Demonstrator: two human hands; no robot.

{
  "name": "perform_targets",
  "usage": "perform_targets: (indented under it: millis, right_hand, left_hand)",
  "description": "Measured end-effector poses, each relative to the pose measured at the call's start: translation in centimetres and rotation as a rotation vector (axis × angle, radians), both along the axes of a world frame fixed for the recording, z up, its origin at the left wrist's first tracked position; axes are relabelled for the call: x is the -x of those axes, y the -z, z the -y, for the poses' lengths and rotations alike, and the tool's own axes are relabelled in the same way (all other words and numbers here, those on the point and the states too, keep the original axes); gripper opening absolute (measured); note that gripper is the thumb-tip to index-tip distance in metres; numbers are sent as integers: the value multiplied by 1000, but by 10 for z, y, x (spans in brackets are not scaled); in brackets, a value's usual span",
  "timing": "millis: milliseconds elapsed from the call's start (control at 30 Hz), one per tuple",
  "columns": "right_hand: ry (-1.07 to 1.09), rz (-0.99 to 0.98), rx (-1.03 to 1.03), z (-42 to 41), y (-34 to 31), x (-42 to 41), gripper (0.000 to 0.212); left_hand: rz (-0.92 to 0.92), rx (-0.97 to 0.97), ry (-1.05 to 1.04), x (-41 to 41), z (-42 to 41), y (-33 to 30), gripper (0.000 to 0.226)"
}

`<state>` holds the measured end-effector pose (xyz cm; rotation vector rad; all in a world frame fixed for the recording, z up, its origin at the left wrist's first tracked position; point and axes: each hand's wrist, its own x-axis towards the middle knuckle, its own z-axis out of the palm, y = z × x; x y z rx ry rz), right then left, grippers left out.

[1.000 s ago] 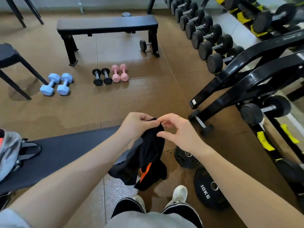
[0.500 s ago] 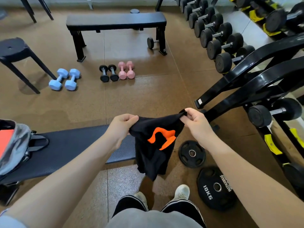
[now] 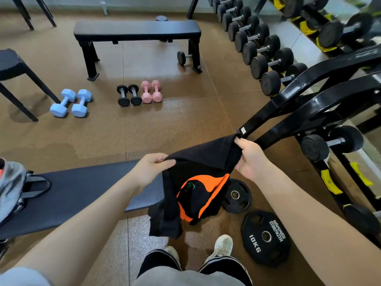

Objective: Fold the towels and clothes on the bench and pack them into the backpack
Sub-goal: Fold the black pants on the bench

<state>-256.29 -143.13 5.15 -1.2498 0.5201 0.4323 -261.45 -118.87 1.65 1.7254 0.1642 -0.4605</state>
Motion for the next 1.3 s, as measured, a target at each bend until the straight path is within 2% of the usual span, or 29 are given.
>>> perform_targets:
  millis: [67, 100, 267, 367, 433, 533, 600, 633, 700, 767, 833, 900, 933, 967, 1000, 1033, 1133, 1233, 1300]
  right_hand:
    - [2, -1, 2, -5, 1, -2, 25]
    - [1, 5, 32, -6, 2, -4, 24]
    - [-40, 43, 348, 1, 7, -11, 20]
    - [4, 49, 477, 1, 5, -18, 20]
    - [145, 17, 367, -1, 3, -27, 21]
    - [283, -34, 195, 1, -2, -38, 16]
    - [345, -54, 143, 10, 5, -44, 20]
    - [359, -61, 151, 14, 12, -43, 19]
    - [340, -82, 301, 24, 30, -37, 24]
    - [229, -89, 624, 32, 48, -27, 34]
    - [-8, 128, 878, 27, 50, -17, 52]
    - [-391, 541, 889, 7, 31, -9, 57]
    - [-618, 669, 834, -10, 17, -3, 53]
    - [-825, 738, 789, -23, 7, 4, 47]
    - [-946, 765, 754, -31, 4, 7, 41]
    - [-966, 746, 732, -37, 3, 7, 35]
    - [-850, 638, 696, -44, 12, 9, 15]
    - [-753, 559, 654, -49, 15, 16, 13]
    - [-690, 480, 534, -51, 13, 18, 15]
  left_hand:
    - [-89, 125, -64, 5, 6, 9, 18]
    - [-86, 122, -84, 7, 11, 14, 19]
    - [89, 73, -263, 2, 22, 3, 22]
    - [143, 111, -219, -9, 17, -6, 18]
    - [165, -23, -15, -14, 11, -1, 24]
    - [101, -473, 348, -2, -5, 32, 20]
    - [9, -554, 309, 8, -16, 53, 23]
    - [-15, -511, 220, 11, -19, 56, 24]
    - [29, -373, 78, 7, -16, 49, 24]
    - [145, -317, 74, -3, -6, 32, 21]
    - [284, -338, 183, -11, 8, 10, 21]
    - [375, -344, 315, -19, 20, -4, 21]
    - [410, -364, 371, -21, 25, -9, 21]
    - [451, -385, 404, -24, 28, -12, 19]
    - [480, -400, 400, -26, 27, -14, 17]
    - [491, -409, 364, -27, 25, -15, 16]
    - [443, -431, 204, -19, 12, -13, 21]
    - [335, -482, 173, -4, 10, 6, 24]
    - [256, -483, 156, 8, 11, 25, 21]
